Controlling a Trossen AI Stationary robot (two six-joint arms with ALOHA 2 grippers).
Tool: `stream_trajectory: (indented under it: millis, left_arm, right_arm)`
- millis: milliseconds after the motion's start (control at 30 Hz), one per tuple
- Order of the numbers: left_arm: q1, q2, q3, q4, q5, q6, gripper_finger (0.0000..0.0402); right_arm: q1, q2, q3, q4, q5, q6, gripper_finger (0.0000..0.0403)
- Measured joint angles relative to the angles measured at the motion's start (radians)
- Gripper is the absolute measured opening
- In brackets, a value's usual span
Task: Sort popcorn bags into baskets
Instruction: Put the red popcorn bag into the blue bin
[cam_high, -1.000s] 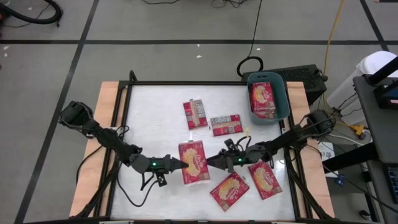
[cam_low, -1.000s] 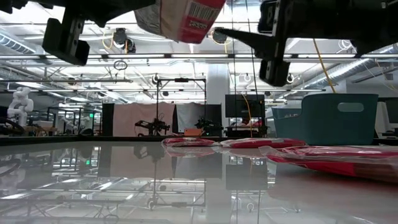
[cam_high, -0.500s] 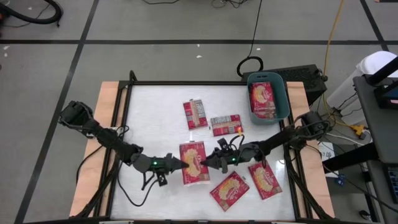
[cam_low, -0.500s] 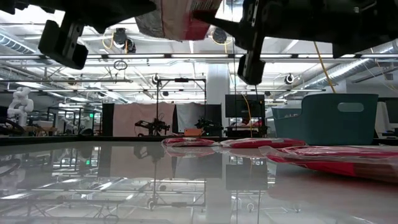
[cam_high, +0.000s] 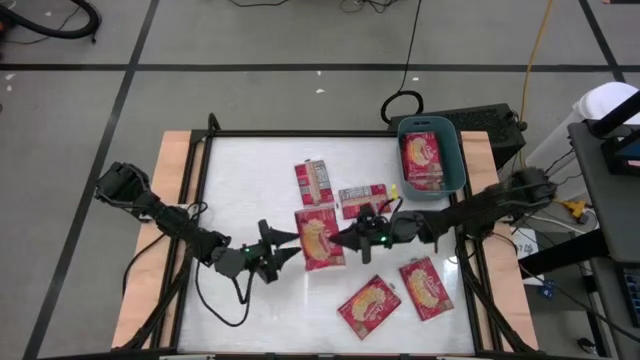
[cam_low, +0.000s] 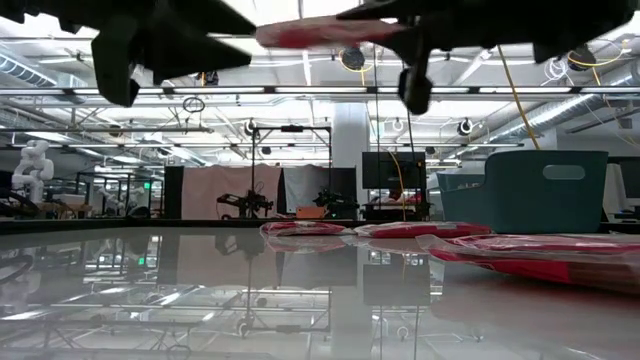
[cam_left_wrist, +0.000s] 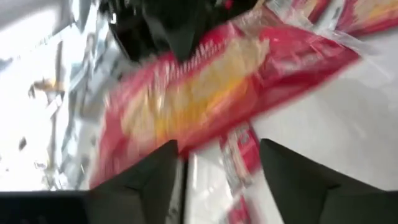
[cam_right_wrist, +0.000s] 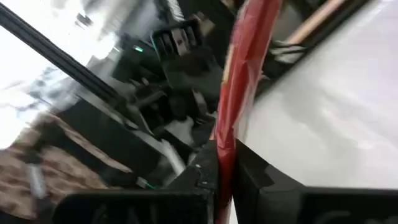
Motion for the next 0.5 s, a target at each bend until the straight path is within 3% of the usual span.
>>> stream_trajectory:
  millis: [233,500]
  left_arm:
    - [0.037,0.0,-0.002,-0.088,-0.055,-0.368,0.0289]
    - [0.093,0.0,-0.002,-0.095,-0.041,-0.617,0.0278]
  right_arm:
    - [-0.059,-0.325,0.0,-0.467,0.092,-0.156,0.001]
    - [-0.227,-0.675,0.0,-0.934,0.215,-0.248,0.0008]
